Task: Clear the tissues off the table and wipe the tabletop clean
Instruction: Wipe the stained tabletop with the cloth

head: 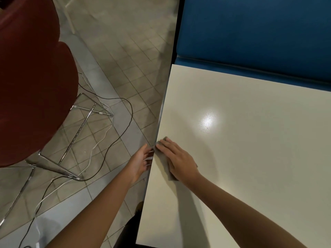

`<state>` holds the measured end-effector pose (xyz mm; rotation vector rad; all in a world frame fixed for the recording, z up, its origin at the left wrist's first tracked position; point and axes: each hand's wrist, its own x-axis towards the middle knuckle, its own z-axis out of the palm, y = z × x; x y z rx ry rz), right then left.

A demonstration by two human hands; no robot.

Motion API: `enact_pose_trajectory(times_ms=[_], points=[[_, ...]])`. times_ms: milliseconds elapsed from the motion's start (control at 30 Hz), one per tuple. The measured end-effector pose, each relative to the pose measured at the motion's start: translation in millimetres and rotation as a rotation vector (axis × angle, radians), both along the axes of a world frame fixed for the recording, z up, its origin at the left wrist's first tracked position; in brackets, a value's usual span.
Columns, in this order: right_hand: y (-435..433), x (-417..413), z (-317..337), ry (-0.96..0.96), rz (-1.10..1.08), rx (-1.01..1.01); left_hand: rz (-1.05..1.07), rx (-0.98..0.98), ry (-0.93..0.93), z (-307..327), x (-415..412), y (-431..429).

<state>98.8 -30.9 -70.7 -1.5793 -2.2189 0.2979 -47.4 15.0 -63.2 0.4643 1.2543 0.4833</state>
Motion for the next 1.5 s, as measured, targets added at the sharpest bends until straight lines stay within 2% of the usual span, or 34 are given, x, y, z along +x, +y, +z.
enact_pose_trajectory(times_ms=[200,333,467,667,767,900,1100,1333,1500], points=[[7,34,10,0.21,-0.294,0.034,-0.082,0.11,0.168,1,8,1],[23,78,27,0.21,-0.474,0.015,-0.099,0.133,0.191,-1,7,-1],[45,104,32,0.124,-0.542,-0.083,-0.089,0.14,0.194,-3,8,-2],[66,96,11,-0.146,-0.552,-0.215,-0.06,0.142,0.207,-6,9,-2],[65,74,6,-0.154,-0.549,-0.202,-0.046,0.139,0.201,-6,10,-4],[55,48,4,-0.114,-0.451,-0.195,-0.029,0.138,0.198,-6,10,-3],[22,16,3,-0.153,-0.338,-0.193,-0.026,0.131,0.174,-6,8,-2],[-30,-20,0,-0.259,-0.276,-0.16,-0.147,0.137,0.109,-7,1,-3],[-62,-38,7,-0.329,-0.236,-0.187,-0.249,0.068,0.077,-2,-12,-5]])
